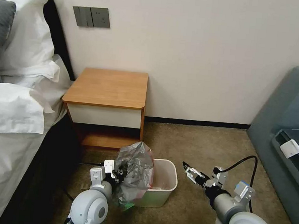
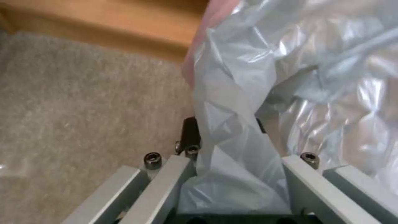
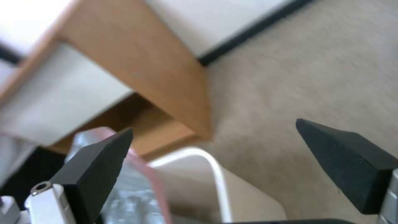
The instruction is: Pick up the garbage bag from the table and place it over the trash can.
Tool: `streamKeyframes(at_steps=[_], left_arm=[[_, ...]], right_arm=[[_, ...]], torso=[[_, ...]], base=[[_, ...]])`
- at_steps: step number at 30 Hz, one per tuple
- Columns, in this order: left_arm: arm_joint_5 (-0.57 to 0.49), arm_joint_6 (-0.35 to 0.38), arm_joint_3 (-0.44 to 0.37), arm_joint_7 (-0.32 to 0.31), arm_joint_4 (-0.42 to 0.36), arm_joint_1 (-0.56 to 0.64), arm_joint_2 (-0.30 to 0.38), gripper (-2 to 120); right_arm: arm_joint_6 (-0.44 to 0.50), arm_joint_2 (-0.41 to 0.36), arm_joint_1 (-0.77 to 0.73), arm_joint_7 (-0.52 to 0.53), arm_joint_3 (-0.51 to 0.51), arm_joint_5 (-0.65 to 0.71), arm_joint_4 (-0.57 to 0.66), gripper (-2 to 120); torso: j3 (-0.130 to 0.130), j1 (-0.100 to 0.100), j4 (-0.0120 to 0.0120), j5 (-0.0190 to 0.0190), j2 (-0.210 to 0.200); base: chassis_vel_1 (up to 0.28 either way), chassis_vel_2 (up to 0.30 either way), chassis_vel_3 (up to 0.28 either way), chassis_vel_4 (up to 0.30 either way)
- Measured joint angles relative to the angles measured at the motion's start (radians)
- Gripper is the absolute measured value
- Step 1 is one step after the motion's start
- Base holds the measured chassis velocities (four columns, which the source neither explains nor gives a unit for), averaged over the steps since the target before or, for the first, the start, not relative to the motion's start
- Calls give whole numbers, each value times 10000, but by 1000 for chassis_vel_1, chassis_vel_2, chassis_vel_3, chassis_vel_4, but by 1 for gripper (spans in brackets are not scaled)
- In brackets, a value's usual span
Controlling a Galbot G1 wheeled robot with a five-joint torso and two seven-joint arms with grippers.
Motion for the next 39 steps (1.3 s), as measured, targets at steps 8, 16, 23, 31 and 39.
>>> streamKeyframes(at_steps=[8, 16, 23, 31, 39], left_arm=[[1208, -3515, -284, 2112, -303, 1286, 226, 7], [2347, -5693, -292, 2795, -215, 1726, 46, 7], [2656, -5933, -237, 2826, -371, 1753, -200, 7], [2751, -5886, -189, 2922, -586, 1853, -206, 7], [2682, -5889, -225, 3001, -767, 1990, -204, 7]], right_arm=[[-120, -760, 289, -3333, -368, -1801, 656, 100], [-347, -1003, 1070, -3818, -1910, -2904, 169, 100], [-473, -523, 1514, -3052, -2546, -2657, -455, 100], [-302, -151, 2219, -3305, -2805, -3134, -1308, 100], [-165, 6, 2569, -3816, -2878, -3586, -1838, 86]], torso=[[-1, 1, 3, 2, 0], [0, 1, 4, 4, 0], [-1, 0, 3, 6, 0], [-1, 0, 3, 4, 0], [-1, 0, 3, 6, 0]], base=[[0, 0, 0, 0], [0, 0, 0, 0], [0, 0, 0, 0], [0, 0, 0, 0], [0, 0, 0, 0]])
